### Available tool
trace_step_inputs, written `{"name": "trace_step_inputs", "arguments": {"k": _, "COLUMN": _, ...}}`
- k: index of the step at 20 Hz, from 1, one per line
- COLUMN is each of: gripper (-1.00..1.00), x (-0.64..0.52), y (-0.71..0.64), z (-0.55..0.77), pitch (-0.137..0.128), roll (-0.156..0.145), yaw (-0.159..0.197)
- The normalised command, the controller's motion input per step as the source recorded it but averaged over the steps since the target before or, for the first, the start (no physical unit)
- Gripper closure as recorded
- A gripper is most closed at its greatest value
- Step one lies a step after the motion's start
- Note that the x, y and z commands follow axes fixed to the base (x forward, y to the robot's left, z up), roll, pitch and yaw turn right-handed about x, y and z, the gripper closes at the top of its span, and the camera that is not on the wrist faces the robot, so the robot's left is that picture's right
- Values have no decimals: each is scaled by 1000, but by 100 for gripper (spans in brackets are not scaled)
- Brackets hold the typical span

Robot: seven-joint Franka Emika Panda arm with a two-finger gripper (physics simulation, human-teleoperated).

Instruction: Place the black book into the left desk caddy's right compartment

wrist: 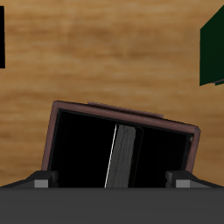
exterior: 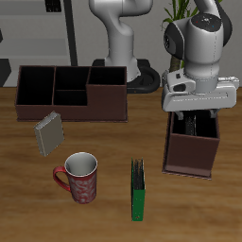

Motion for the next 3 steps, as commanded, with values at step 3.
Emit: {"name": "trace_step_inputs", "arguments": {"k": 3, "gripper": -100, "x": -226, "y": -55, "z": 236, "pitch": -23, "roll": 63, "yaw": -58}}
